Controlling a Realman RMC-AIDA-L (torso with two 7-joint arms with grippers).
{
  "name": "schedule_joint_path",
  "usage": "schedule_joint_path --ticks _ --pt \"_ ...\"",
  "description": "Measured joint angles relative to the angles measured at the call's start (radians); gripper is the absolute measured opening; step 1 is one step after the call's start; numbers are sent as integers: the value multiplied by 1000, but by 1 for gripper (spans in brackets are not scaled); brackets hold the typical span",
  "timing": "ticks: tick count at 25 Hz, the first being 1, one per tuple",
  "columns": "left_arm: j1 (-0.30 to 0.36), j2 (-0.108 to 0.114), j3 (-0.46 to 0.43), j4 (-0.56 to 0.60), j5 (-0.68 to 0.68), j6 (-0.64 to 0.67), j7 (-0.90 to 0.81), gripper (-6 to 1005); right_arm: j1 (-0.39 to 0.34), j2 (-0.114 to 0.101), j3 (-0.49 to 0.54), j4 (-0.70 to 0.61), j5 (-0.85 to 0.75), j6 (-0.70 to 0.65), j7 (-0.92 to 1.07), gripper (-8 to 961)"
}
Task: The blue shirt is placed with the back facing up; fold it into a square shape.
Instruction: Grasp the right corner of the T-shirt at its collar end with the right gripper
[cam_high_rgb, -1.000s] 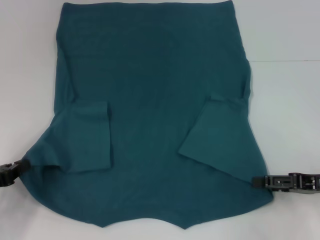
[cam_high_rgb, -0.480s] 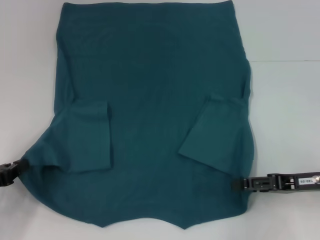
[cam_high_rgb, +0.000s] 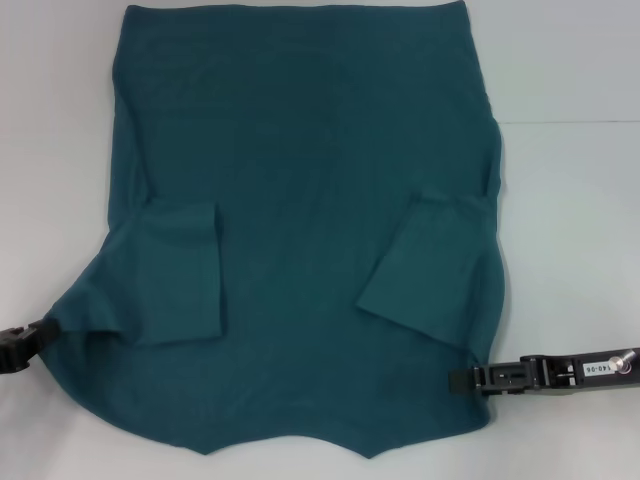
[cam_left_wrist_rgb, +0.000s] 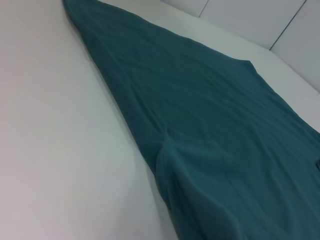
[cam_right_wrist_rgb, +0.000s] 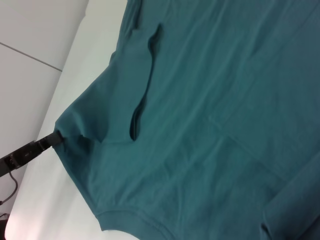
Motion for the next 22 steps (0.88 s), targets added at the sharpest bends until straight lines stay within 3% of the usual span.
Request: schedule_joint_path --ticks 8,22 --pt "-4 1 0 -1 -4 0 1 17 -9 8 8 3 2 -11 11 836" --pt "-24 3 1 -4 2 0 1 19 -60 5 113 -1 8 9 6 828"
